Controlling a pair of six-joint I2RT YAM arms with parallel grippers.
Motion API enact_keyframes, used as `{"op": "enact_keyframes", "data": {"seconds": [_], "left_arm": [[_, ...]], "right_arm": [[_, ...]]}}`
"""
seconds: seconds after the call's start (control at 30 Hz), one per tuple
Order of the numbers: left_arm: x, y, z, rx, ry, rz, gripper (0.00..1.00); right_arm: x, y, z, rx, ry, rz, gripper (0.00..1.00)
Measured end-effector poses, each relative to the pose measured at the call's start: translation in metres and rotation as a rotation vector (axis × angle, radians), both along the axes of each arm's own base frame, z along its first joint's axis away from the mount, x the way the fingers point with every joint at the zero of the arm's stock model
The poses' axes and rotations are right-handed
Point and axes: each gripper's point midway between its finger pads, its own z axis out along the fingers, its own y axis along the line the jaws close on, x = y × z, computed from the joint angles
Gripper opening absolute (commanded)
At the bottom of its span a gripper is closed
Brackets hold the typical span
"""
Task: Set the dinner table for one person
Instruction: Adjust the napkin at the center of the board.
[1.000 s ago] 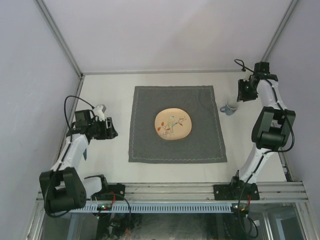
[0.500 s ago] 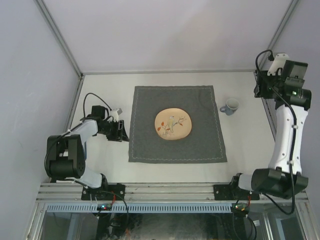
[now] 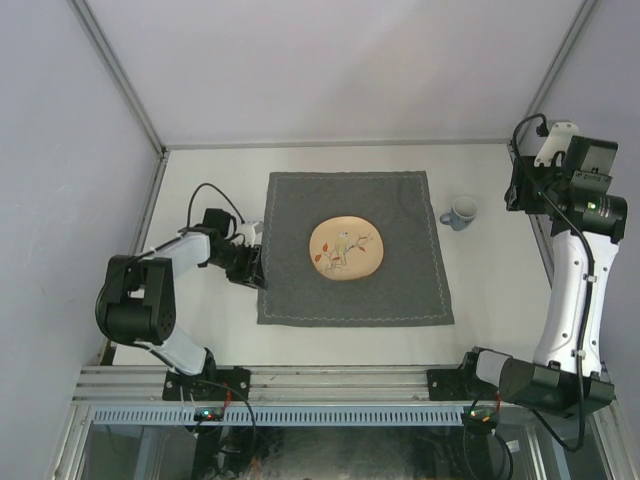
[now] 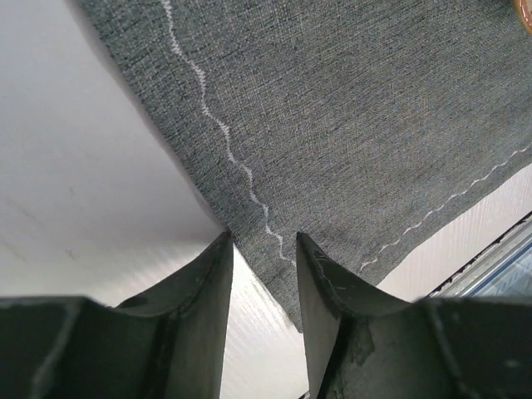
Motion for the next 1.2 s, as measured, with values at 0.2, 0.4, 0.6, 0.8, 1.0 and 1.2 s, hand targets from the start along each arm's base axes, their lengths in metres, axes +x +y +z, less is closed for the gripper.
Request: {"op": "enact_keyframes", "data": {"seconds": [0.2, 0.4, 0.6, 0.8, 1.0, 1.2], "left_arm": [[0.001, -0.004, -0.003, 0.006, 0.007, -0.013, 0.18], [0.006, -0.005, -0.002, 0.007, -0.001, -0.008, 0.0], [0.006, -0.002, -0.001, 0.022, -0.005, -0.008, 0.0], [0.006, 0.0, 0.005, 0.032, -0.026, -0.012, 0.0], [0.006, 0.002, 0.007, 0.047, -0.033, -0.011, 0.0], [0.005, 0.003, 0.006, 0.054, -0.036, -0.019, 0.0]], "right_arm": [[-0.014, 0.004, 0.002, -0.004, -0.01, -0.001, 0.5], [-0.023, 0.007, 0.01, -0.013, -0.043, -0.001, 0.5], [-0.022, 0.007, 0.005, -0.004, -0.03, -0.003, 0.5], [-0.016, 0.01, -0.002, 0.025, -0.008, 0.008, 0.5], [-0.012, 0.012, -0.007, 0.049, 0.008, 0.015, 0.51], [-0.011, 0.013, -0.007, 0.054, 0.008, 0.02, 0.51]]}}
